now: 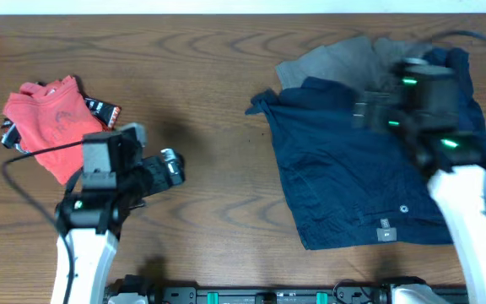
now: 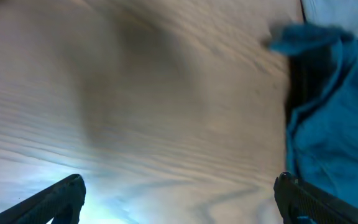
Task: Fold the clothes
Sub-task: 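Lift the navy shorts with the right gripper and drag toward center, then grasp the shorts waistband with the left gripper and pull it left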
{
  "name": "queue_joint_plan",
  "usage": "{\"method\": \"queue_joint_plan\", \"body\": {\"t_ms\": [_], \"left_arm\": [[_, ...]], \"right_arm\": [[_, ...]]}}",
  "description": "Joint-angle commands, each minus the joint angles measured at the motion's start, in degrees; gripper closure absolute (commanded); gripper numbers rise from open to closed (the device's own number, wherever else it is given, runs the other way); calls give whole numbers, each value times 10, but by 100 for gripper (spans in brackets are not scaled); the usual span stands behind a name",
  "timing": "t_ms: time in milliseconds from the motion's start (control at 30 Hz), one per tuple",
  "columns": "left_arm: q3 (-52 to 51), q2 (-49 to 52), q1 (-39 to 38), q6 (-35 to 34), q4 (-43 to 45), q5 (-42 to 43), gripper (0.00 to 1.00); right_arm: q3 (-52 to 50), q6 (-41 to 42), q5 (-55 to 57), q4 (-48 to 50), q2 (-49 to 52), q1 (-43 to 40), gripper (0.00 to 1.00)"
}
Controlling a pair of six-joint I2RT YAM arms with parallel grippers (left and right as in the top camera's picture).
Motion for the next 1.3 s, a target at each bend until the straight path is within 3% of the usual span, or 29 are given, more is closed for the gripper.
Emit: {"method": "queue_joint_plan", "body": {"t_ms": [0,200,333,567,900,1000,1033,1067,1133,1267], "left_arm": [[10,50,-31,-45,1,84,2],[10,155,-129,-114,16,109,2],[10,220,-216,-156,73,109,2],[10,309,-358,-256,237,109,2],[10,416,-474,-379,388,107,1],[10,434,-495,-386,430,109,31],[10,435,-500,-386,436,109,45],[10,433,-504,-385,442,111,68],[10,425,-504,-385,453,129,94],[22,374,-476,-379,514,222,94]], "right_arm": [[10,-2,25,-45,-28,-63,1],[9,-2,27,-111,-37,-156,1],[9,-2,27,-124,-37,-189,1],[9,-2,28,-136,-37,-194,1],[9,-2,28,-139,-37,-194,1],[9,-2,28,-140,-37,-194,1],[9,-3,28,-140,-37,-194,1],[9,-3,30,-140,-37,-194,1],[9,-3,33,-141,-37,-194,1],[9,-3,34,-140,-36,-195,1]]}}
